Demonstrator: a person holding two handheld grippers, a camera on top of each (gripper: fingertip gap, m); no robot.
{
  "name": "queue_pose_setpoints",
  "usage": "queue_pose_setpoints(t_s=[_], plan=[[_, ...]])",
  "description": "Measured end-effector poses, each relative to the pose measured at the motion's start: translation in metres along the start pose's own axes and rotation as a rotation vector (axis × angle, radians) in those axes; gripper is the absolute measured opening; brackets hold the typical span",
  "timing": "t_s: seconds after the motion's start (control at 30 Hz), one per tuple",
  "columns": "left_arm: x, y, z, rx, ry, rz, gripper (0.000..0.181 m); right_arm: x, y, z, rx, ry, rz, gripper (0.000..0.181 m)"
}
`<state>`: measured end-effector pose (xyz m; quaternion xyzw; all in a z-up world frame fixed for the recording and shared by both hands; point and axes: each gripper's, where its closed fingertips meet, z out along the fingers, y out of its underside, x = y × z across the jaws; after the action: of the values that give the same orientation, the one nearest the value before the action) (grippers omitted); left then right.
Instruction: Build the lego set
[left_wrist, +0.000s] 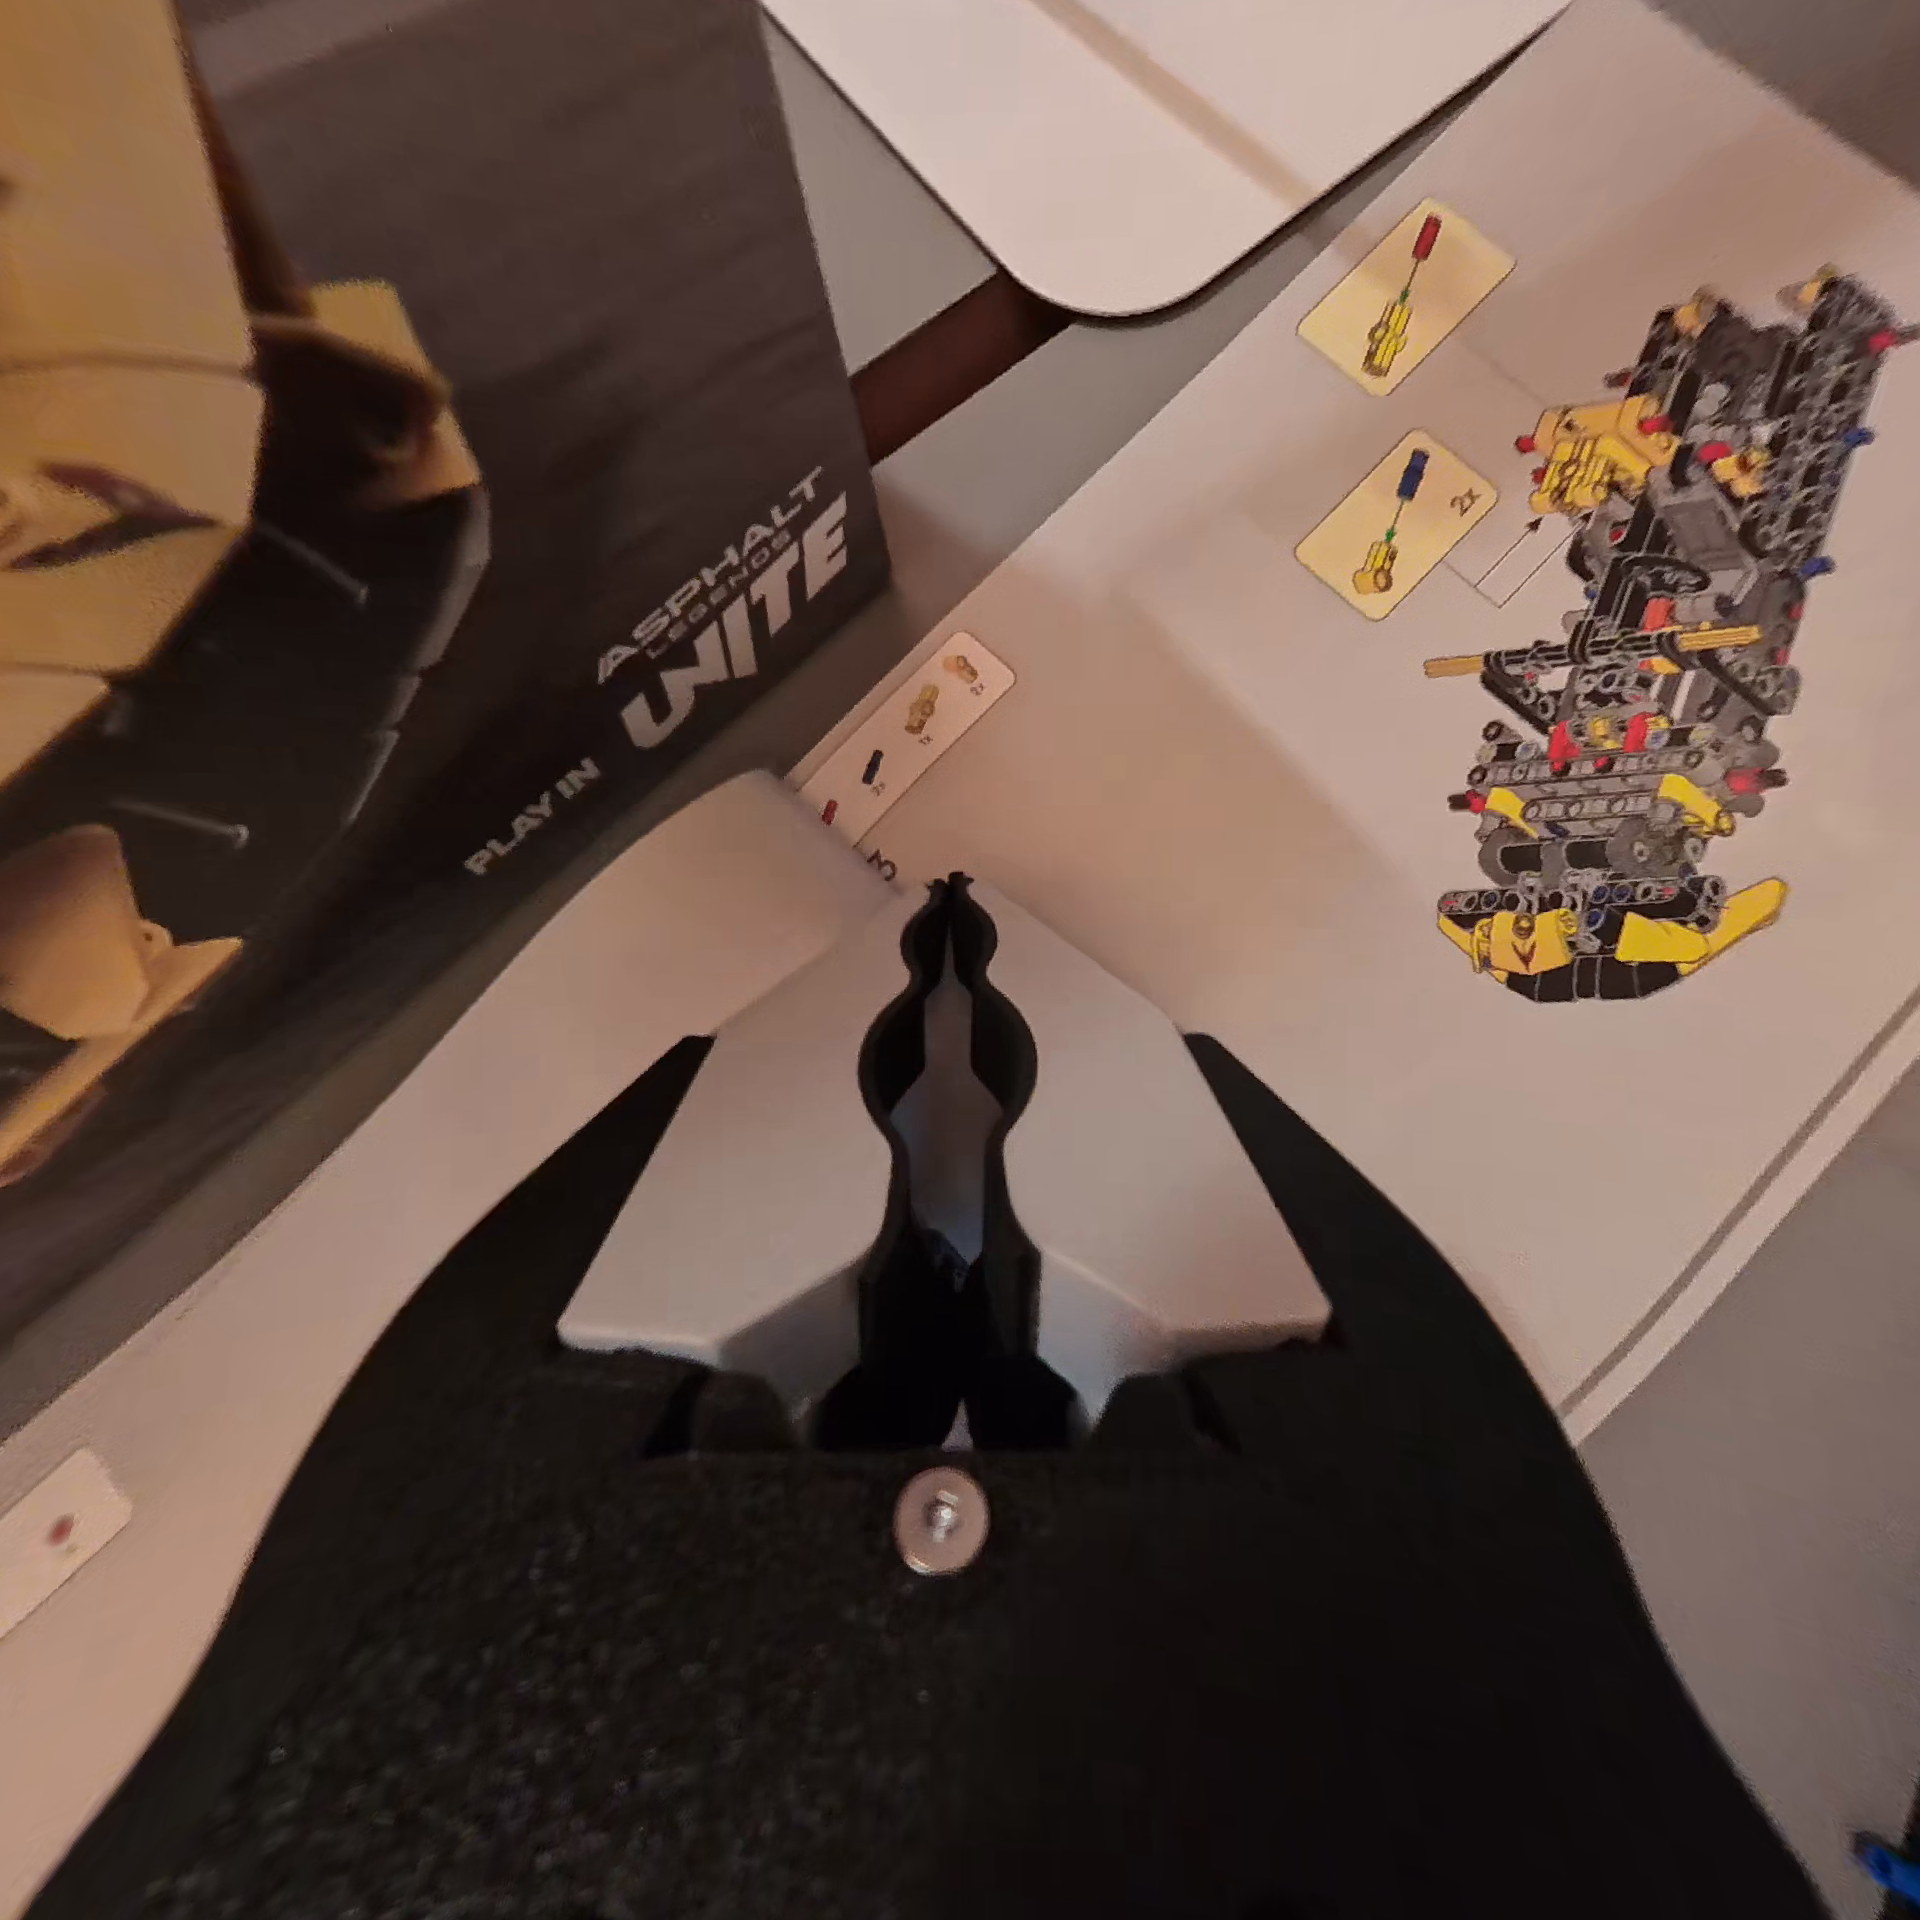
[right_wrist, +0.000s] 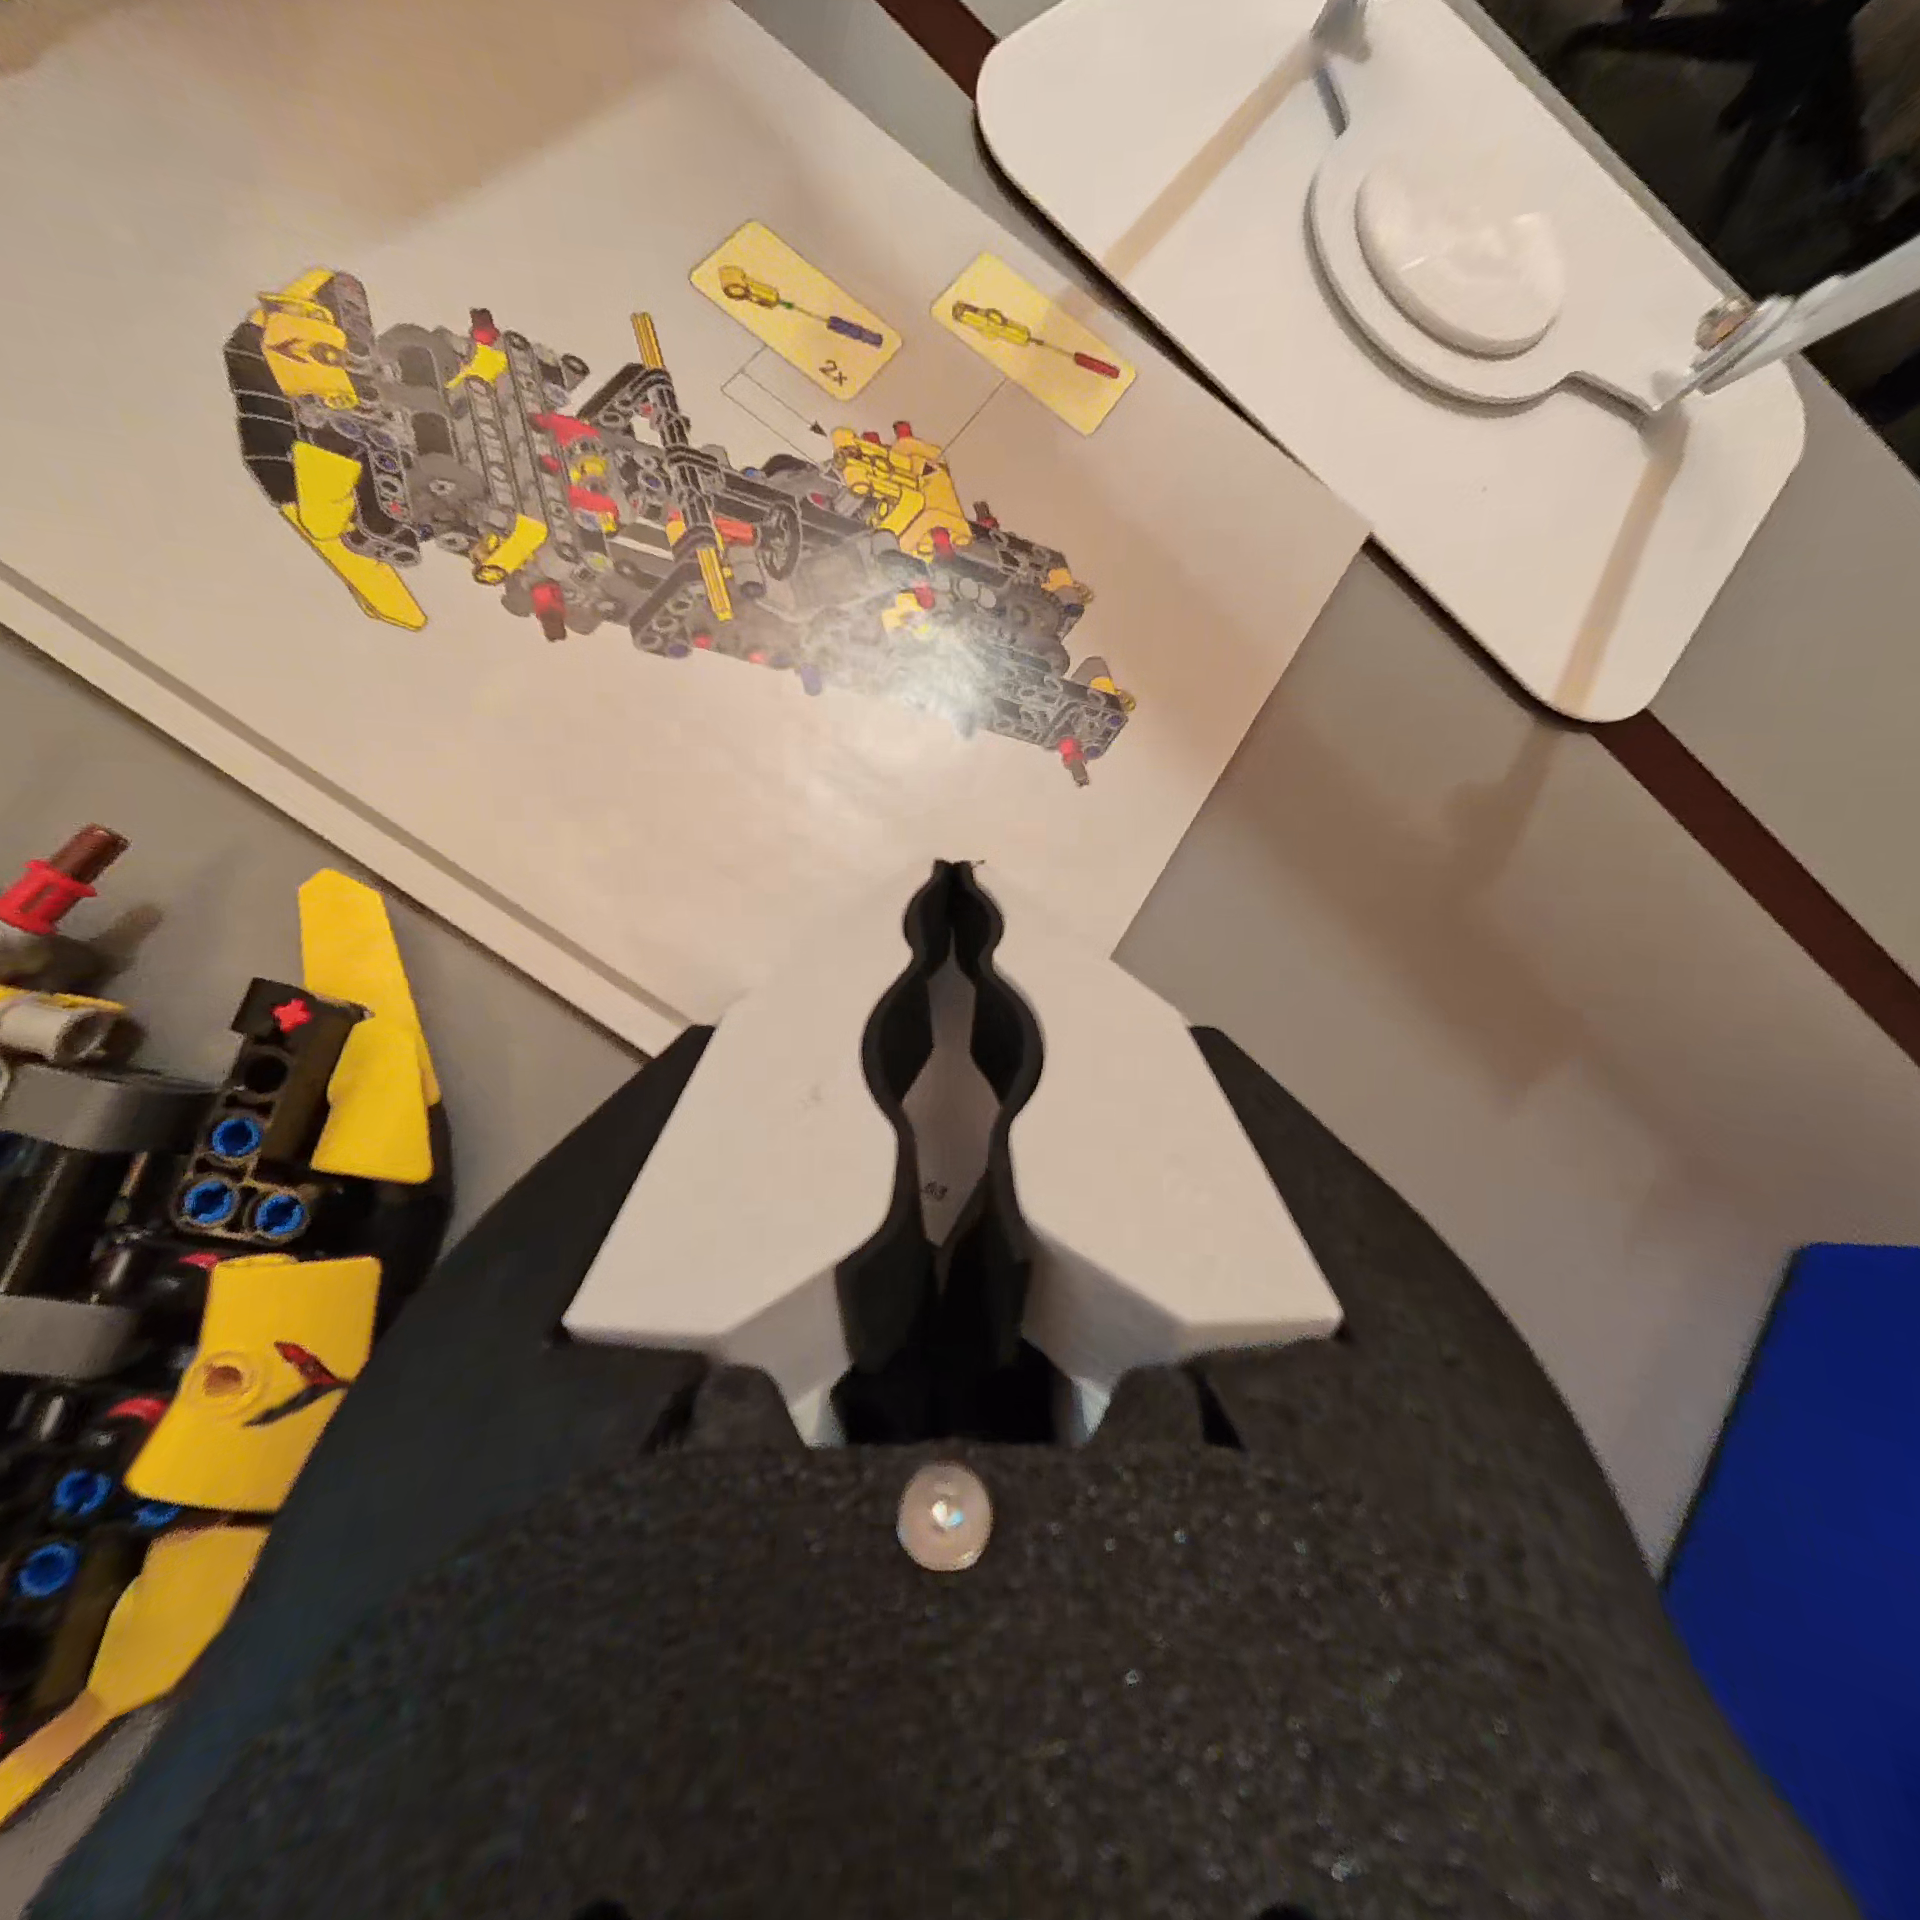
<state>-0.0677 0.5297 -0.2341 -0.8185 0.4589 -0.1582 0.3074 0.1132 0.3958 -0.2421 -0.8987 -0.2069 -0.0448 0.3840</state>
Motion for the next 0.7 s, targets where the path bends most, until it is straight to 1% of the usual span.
queue_pose_setpoints(t_s=[0.1,0.2,0.33,0.43,0.5,0.57,0.7], plan=[[-0.002,0.002,-0.003,0.030,0.034,-0.029,0.000,0.000,0.000,0.000,-0.009,0.039,-0.003,0.000],[-0.003,0.003,-0.007,0.040,0.040,-0.040,0.000,-0.001,0.000,0.000,-0.009,0.036,0.016,0.000],[-0.001,0.007,-0.016,0.064,-0.001,-0.102,0.000,-0.001,0.001,0.000,-0.022,0.055,0.009,0.000],[0.001,0.013,-0.020,0.065,-0.044,-0.046,0.000,-0.001,0.001,-0.001,-0.022,0.060,0.014,0.000],[0.001,0.015,-0.019,0.083,-0.046,-0.022,0.000,-0.001,0.001,-0.001,-0.017,0.052,0.021,0.000],[0.001,0.014,-0.016,0.062,-0.023,-0.022,0.000,-0.001,0.001,-0.001,-0.010,0.044,0.033,0.000],[-0.003,0.004,0.000,0.037,-0.009,0.019,0.000,-0.003,0.001,-0.001,-0.007,0.035,0.042,0.000]])
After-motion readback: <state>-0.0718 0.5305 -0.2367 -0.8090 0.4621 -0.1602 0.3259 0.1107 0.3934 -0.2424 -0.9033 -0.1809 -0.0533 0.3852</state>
